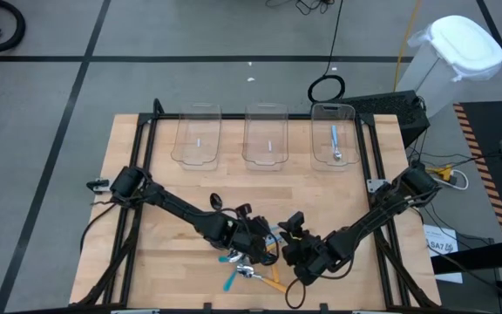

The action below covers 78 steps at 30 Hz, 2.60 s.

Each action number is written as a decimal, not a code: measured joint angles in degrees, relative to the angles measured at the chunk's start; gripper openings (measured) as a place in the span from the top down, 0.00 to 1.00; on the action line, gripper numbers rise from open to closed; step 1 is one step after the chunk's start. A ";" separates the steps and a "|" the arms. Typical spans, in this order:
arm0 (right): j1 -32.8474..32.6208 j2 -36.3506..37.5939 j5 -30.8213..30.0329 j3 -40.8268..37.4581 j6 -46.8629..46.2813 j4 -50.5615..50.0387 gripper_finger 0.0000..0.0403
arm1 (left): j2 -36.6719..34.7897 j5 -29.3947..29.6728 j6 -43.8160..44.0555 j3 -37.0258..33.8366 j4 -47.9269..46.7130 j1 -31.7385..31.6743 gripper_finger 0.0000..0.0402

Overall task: Sort silverware by color (type)
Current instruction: Put the light blue spoon into the right transparent bin

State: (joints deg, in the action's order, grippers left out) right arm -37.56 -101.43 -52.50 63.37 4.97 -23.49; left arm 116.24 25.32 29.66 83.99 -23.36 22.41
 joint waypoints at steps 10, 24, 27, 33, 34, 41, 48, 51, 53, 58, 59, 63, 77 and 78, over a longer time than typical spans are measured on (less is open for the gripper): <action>0.00 0.00 0.03 0.00 0.26 -0.26 0.55 | -0.01 -0.33 -0.47 0.00 0.68 0.00 0.85; 0.00 0.00 0.27 0.00 0.25 -1.70 0.68 | -0.01 -1.87 -0.47 0.00 0.70 -0.02 0.85; 0.05 0.00 0.28 0.00 0.25 -1.70 0.70 | -0.01 -2.69 -0.41 0.00 0.72 0.00 0.85; 0.13 0.00 0.38 0.00 0.26 -2.34 0.76 | -0.01 -3.28 -0.36 0.00 0.91 -0.02 0.85; 0.13 0.00 0.69 0.00 0.26 -2.42 0.78 | -0.01 -3.28 -0.36 0.00 0.92 -0.02 0.85; 0.24 0.00 2.75 -0.02 0.46 -2.69 0.91 | -0.02 -3.39 -0.45 0.01 0.93 -0.02 0.85; 0.35 0.00 3.57 -0.04 0.24 -2.69 0.94 | -0.03 -3.39 -0.87 0.02 0.99 0.00 0.84; 0.35 0.00 3.54 -0.04 -0.05 -2.69 0.93 | -0.01 -2.98 -2.38 0.02 1.79 0.28 0.78; 0.35 0.03 3.47 -0.04 -0.26 -2.85 0.94 | -0.03 -2.40 -4.04 0.02 4.02 0.69 0.72; 0.35 1.97 4.80 -0.04 -4.50 -7.05 0.94 | -0.01 2.71 -7.53 0.02 8.66 1.81 0.57; 0.33 2.65 4.81 -0.04 -5.85 -8.11 0.94 | -0.03 3.79 -8.22 0.02 9.52 1.99 0.54; -0.54 6.05 6.45 -0.04 -10.73 -11.07 0.94 | -0.20 4.74 -11.66 0.02 12.01 2.16 0.50; -4.90 12.45 5.74 -4.93 -20.29 -9.60 0.95 | -3.11 7.68 -30.30 0.10 26.59 4.32 0.49; -4.92 12.85 5.43 -5.93 -20.75 -9.06 0.95 | -3.21 7.90 -31.68 0.09 27.73 4.60 0.49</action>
State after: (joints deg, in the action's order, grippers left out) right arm -42.48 -88.58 -47.07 57.45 -15.78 -32.55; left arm 113.03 33.22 -2.02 84.07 4.38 27.02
